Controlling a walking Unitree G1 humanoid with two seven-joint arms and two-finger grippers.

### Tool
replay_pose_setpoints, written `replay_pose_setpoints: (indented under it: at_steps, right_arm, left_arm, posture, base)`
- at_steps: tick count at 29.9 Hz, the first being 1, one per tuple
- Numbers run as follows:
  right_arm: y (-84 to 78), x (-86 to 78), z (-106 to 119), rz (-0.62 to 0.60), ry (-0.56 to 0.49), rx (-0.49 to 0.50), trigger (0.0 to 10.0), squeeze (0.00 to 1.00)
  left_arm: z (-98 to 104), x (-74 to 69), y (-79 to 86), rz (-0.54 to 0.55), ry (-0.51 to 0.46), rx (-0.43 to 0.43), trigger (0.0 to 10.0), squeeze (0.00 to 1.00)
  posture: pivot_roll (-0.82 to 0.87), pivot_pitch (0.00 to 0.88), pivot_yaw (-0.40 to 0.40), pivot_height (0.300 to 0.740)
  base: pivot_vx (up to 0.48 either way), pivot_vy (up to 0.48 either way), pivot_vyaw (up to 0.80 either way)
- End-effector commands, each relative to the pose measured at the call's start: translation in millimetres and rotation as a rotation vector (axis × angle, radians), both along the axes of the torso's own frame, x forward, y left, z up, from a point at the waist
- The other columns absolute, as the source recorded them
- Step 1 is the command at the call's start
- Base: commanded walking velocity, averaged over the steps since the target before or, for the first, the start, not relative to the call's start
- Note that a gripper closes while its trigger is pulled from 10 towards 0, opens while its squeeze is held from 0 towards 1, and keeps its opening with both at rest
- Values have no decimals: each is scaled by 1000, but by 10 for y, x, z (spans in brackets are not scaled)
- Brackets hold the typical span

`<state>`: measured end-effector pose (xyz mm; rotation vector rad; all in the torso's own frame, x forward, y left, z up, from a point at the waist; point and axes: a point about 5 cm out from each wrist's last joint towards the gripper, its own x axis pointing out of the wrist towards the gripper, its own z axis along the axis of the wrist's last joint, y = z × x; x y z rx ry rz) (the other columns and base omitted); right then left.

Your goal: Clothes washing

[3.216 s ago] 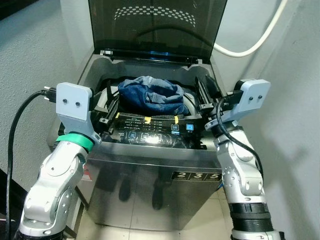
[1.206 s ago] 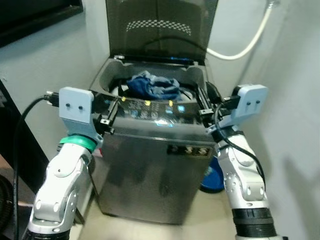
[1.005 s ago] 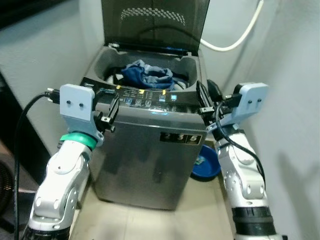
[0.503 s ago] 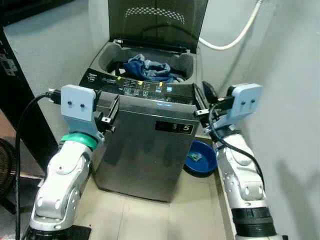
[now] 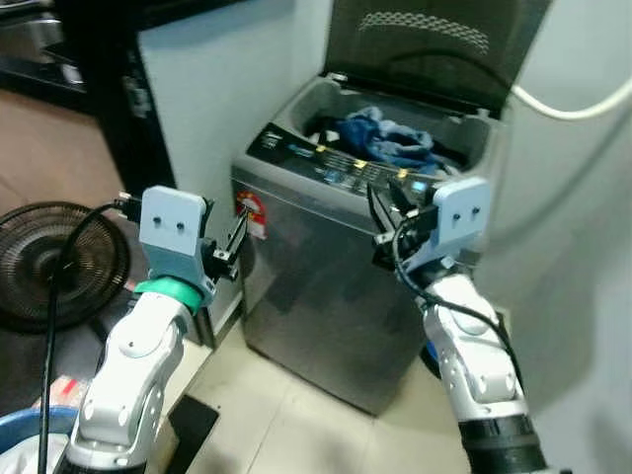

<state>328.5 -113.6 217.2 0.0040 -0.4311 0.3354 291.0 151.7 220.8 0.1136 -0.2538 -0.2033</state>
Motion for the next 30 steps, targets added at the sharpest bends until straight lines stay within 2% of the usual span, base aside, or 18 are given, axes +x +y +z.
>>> replay_pose_setpoints:
  at_steps: [1, 2, 3, 4, 7, 8, 9, 11, 13, 14, 15, 16, 17, 20, 22, 25, 26, 30]
  right_arm:
    - [-23, 0, -113, -11, 30, -12, 10000, 0]
    - [-26, 0, -143, -14, 37, -18, 10000, 0]
    - [-51, 3, -283, -26, 83, -30, 10000, 0]
    - [-51, 3, -283, -26, 83, -30, 10000, 0]
    - [-132, -37, -784, -61, 255, -73, 10000, 0]
    - [-132, -37, -784, -61, 255, -73, 10000, 0]
    - [-146, -62, -911, -68, 295, -93, 10000, 0]
    - [-146, -62, -911, -68, 295, -93, 10000, 0]
    - [-196, -133, -1199, -93, 389, -126, 10000, 0]
    - [-196, -133, -1199, -93, 389, -126, 10000, 0]
    - [-223, -181, -1345, -105, 435, -154, 10000, 0]
    - [-223, -181, -1345, -105, 435, -154, 10000, 0]
    - [-248, -222, -1457, -115, 470, -174, 10000, 0]
    - [-287, -268, -1586, -130, 511, -204, 10000, 0]
    - [-287, -268, -1586, -130, 511, -204, 10000, 0]
    - [-356, -328, -1757, -155, 577, -232, 10000, 0]
    - [-401, -365, -1851, -172, 621, -211, 10000, 0]
    - [-449, -424, -1964, -193, 681, -161, 10000, 0]
  left_arm:
    - [-121, 2, -18, -9, 45, 10, 10000, 0]
    - [-148, 0, -18, -9, 56, 4, 10000, 0]
    - [-267, -14, -23, -6, 93, 13, 10000, 0]
    - [-267, -14, -23, -6, 93, 13, 10000, 0]
    - [-663, -77, -23, 12, 213, 63, 10000, 0]
    - [-663, -77, -23, 12, 213, 63, 10000, 0]
    - [-748, -95, -20, 14, 240, 66, 10000, 0]
    - [-748, -95, -20, 14, 240, 66, 10000, 0]
    - [-927, -136, -5, 27, 297, 78, 10000, 0]
    - [-927, -136, -5, 27, 297, 78, 10000, 0]
    - [-1006, -158, 3, 31, 322, 79, 10000, 0]
    - [-1006, -158, 3, 31, 322, 79, 10000, 0]
    - [-1077, -176, 17, 39, 343, 88, 10000, 0]
    - [-1170, -194, 40, 48, 368, 99, 10000, 0]
    - [-1170, -194, 40, 48, 368, 99, 10000, 0]
    - [-1314, -223, 66, 58, 407, 121, 10000, 0]
    - [-1414, -244, 82, 70, 433, 131, 10000, 0]
    - [-1558, -284, 108, 87, 472, 140, 10000, 0]
  posture:
    - [105, 39, -13, 740]
    - [105, 39, -13, 740]
    - [106, 47, -14, 740]
    - [106, 47, -14, 740]
    - [105, 53, -16, 740]
    - [105, 53, -16, 740]
    - [104, 54, -16, 740]
    - [104, 54, -16, 740]
    - [107, 57, -18, 740]
    - [107, 57, -18, 740]
    - [109, 59, -18, 740]
    - [109, 59, -18, 740]
    - [111, 59, -18, 740]
    - [109, 59, -17, 740]
    - [109, 59, -17, 740]
    - [109, 58, -17, 740]
    - [111, 60, -17, 740]
    - [110, 60, -17, 740]
  base:
    - [0, 0, 794]
    - [0, 0, 794]
    - [0, 0, 794]
    - [0, 0, 794]
    - [0, 0, 794]
    - [0, 0, 794]
    - [0, 0, 794]
    - [0, 0, 794]
    - [0, 0, 794]
    - [0, 0, 794]
    - [0, 0, 794]
    - [0, 0, 794]
    - [0, 0, 794]
    - [0, 0, 792]
    - [0, 0, 788]
    - [0, 0, 788]
    - [0, 0, 788]
    - [0, 0, 783]
